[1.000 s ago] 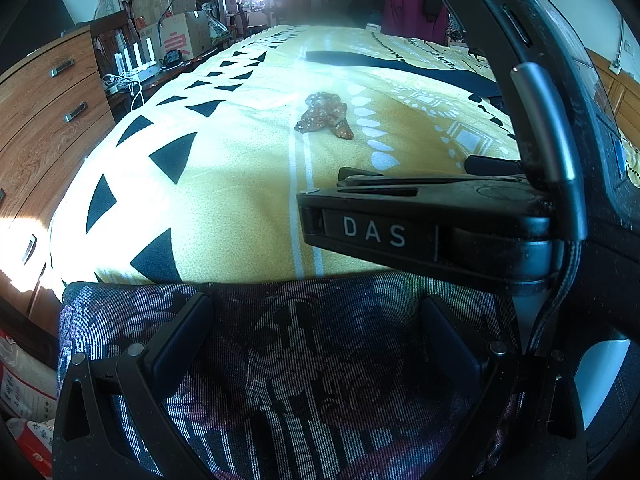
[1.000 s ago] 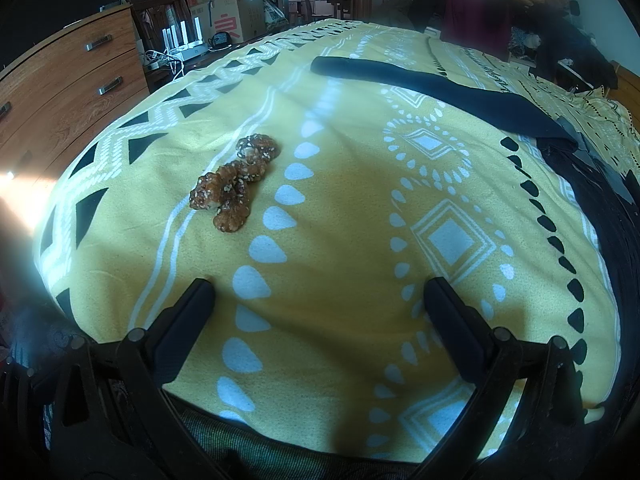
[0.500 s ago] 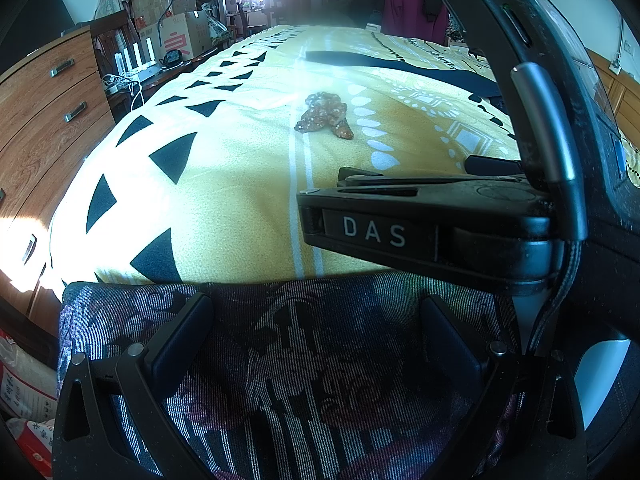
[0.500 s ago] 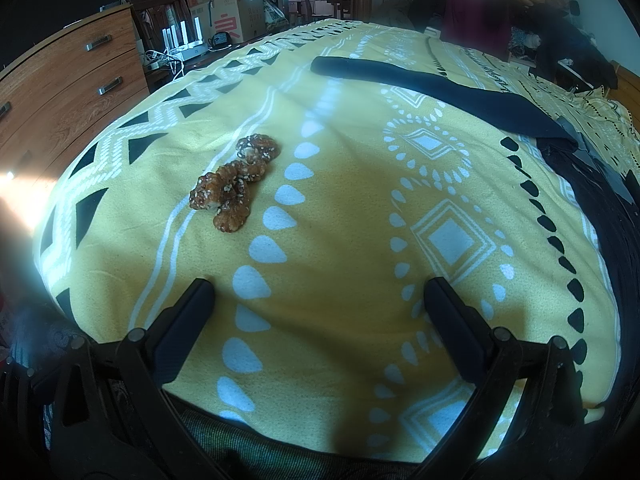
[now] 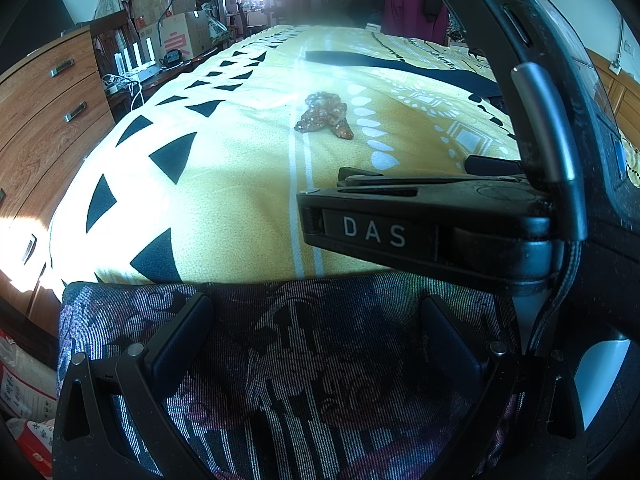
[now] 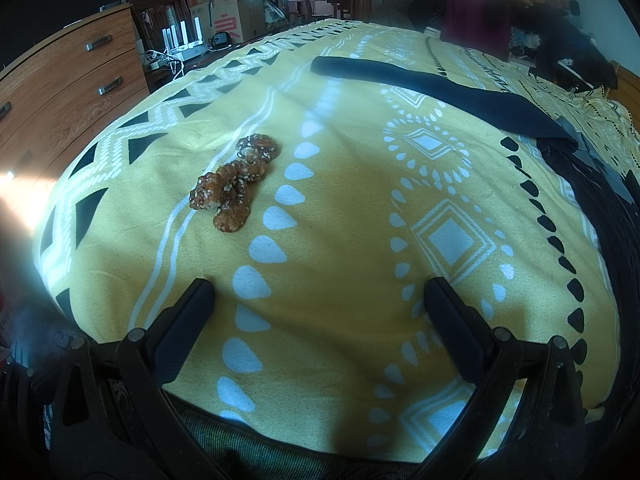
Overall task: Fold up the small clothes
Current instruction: 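Move both tools over the spread navy shirt on the bed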
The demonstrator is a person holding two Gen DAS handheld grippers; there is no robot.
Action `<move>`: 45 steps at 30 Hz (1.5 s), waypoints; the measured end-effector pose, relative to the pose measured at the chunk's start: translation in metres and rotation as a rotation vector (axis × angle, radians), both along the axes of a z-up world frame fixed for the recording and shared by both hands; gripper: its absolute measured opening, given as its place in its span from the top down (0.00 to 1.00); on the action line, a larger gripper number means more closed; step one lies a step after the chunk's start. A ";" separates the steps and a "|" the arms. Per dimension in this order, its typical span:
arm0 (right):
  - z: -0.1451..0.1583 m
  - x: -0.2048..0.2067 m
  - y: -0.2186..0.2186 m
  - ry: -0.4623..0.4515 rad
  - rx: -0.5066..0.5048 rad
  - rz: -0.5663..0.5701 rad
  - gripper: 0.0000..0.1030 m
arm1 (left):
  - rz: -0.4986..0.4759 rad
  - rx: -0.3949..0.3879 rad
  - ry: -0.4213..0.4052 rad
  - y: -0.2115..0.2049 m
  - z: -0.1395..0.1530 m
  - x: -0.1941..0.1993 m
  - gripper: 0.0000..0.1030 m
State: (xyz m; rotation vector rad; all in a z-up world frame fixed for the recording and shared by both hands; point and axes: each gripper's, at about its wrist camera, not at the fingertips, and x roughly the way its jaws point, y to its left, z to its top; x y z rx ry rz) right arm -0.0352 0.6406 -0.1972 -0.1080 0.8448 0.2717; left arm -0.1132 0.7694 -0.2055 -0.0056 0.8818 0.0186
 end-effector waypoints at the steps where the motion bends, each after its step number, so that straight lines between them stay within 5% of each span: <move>1: 0.000 0.000 0.000 0.000 -0.001 0.000 0.00 | 0.000 0.001 0.000 0.000 0.000 0.000 0.00; 19: 0.000 0.002 0.004 0.003 -0.013 0.018 0.00 | 0.015 0.003 0.009 0.005 -0.002 0.013 0.00; 26: 0.014 0.017 -0.017 0.240 0.072 0.310 0.00 | 0.060 0.026 -0.095 0.000 0.034 -0.006 0.00; 31: 0.032 0.033 -0.057 0.526 0.283 0.426 0.00 | 0.148 -0.012 -0.248 -0.011 0.089 -0.043 0.00; 34: 0.060 0.031 -0.091 0.563 0.367 0.493 0.00 | 0.169 -0.049 -0.331 -0.025 0.116 -0.056 0.00; 40: 0.152 0.017 -0.184 0.255 0.377 0.582 0.00 | 0.125 0.006 -0.453 -0.060 0.174 -0.037 0.00; 42: 0.191 0.009 -0.221 0.033 0.339 0.542 0.00 | 0.097 0.017 -0.527 -0.072 0.202 -0.017 0.00; 45: 0.222 -0.025 -0.282 -0.499 0.260 0.468 0.00 | 0.062 0.030 -0.659 -0.092 0.249 0.026 0.00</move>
